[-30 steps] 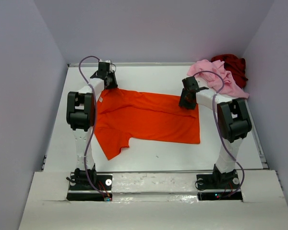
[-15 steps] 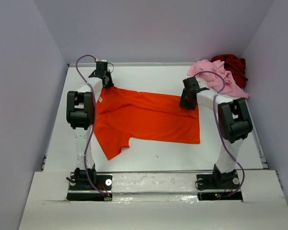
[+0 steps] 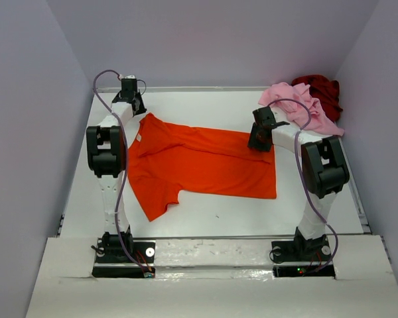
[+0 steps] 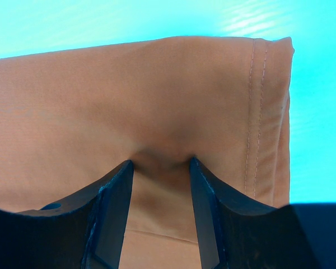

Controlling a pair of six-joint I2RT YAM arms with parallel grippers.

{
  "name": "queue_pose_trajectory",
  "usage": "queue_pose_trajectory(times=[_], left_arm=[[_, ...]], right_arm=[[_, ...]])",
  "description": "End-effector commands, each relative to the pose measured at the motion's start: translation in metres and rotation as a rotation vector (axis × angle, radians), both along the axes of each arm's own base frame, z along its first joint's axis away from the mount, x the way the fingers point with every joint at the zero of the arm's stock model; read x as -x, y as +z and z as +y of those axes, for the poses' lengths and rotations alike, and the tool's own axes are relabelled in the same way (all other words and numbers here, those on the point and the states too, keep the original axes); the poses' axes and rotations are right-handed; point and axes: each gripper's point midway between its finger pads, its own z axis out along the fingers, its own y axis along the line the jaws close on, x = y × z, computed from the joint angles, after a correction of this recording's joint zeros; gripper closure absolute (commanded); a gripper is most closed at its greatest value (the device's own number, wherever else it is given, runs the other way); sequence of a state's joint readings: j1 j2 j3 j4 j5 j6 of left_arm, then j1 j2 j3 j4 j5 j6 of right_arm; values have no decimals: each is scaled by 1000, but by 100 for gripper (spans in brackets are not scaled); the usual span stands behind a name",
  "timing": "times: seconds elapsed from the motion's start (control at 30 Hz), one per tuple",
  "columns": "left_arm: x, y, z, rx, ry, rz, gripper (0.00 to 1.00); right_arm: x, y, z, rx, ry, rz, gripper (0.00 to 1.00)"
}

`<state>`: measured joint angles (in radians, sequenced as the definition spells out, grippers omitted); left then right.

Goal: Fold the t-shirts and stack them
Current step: Fold the tshirt

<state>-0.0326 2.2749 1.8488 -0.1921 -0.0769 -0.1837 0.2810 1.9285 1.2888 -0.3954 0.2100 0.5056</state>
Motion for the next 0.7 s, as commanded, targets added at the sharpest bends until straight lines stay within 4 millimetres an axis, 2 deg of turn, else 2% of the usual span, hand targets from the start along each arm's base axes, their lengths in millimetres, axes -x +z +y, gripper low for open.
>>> queue_pose_trajectory(times=[0.0,0.1,0.2,0.23,0.3,0.33,0.47,0.63,0.67], left_arm=[[-7,24,11,-14,15,-37,64],[-7,40,5,14,0,-66,64],[-6,69,-1,27,-8,-117,64],[-6,85,-9,44,-27,-145,64],[-4,97,-21,68,-54,-167,64],[-1,106,-41,110,-110,-174,64],[12,122,-76,117,-175,-191,64],[29,107,-97,164,-233,-159,64],[33,95,-99,176,-233,-135,64]], right_arm=[[-5,14,-4,-3,-7,-47,49],[-4,12,-4,-5,-6,-43,49],[-4,11,-1,-16,2,-39,49],[-3,10,-1,-17,2,-37,49],[-3,9,0,-19,4,-36,49],[-4,9,0,-22,6,-35,50],[-5,9,2,-26,8,-36,50],[-6,12,2,-29,7,-43,50],[-7,15,2,-31,7,-51,50]])
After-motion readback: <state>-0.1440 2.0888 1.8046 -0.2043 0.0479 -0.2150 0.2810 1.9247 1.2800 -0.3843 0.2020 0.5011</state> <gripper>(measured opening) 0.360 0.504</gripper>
